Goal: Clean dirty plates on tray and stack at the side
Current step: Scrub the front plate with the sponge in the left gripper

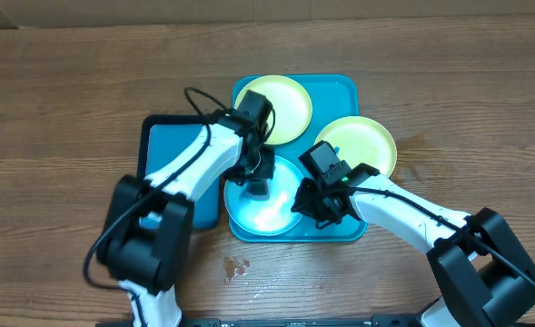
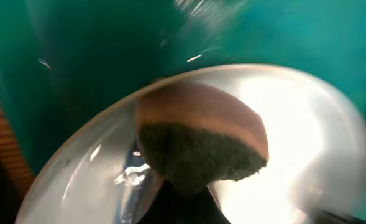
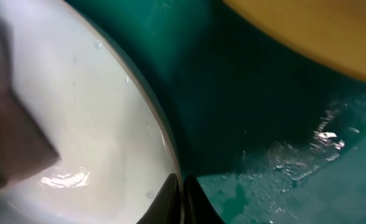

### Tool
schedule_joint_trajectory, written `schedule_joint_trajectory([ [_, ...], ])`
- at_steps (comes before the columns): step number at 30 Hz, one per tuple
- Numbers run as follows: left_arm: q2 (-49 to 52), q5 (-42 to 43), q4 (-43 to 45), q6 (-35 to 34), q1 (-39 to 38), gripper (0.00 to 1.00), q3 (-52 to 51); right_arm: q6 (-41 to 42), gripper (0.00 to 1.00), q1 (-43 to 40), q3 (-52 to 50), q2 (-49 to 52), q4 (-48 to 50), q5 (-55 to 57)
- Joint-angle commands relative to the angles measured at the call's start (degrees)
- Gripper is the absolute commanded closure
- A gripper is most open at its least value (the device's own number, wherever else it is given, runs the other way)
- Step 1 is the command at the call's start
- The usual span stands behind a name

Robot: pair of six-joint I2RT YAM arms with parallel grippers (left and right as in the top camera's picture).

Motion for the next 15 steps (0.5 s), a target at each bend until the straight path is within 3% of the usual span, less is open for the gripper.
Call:
schedule_joint_trajectory([
  [1, 2.5, -2.4, -1.1, -0.4, 0.4, 0.96, -0.4, 6.2, 0.96, 0.0, 0.2, 0.2, -3.2, 4.4],
  [5, 2.4, -12.8, -5.3, -0.3, 1.6, 0.96, 1.5, 9.4, 0.96, -2.6, 1.3, 0.2, -9.6, 6.4],
  [8, 2.4, -14.8, -6.0, 2.1, 2.3, 0.96, 3.1, 8.4, 0.96, -5.3, 1.4, 0.2, -10.4, 6.1],
  [11, 2.4, -11.3, -5.4, 2.5, 2.3, 0.96, 3.9, 7.8, 0.96, -6.4, 1.4, 0.2, -10.3, 5.8],
  [15, 2.9, 3.8, -1.3, 3.5, 1.8, 0.96, 3.4, 3.3, 0.96, -6.4, 1.4, 0.2, -8.1, 4.0],
])
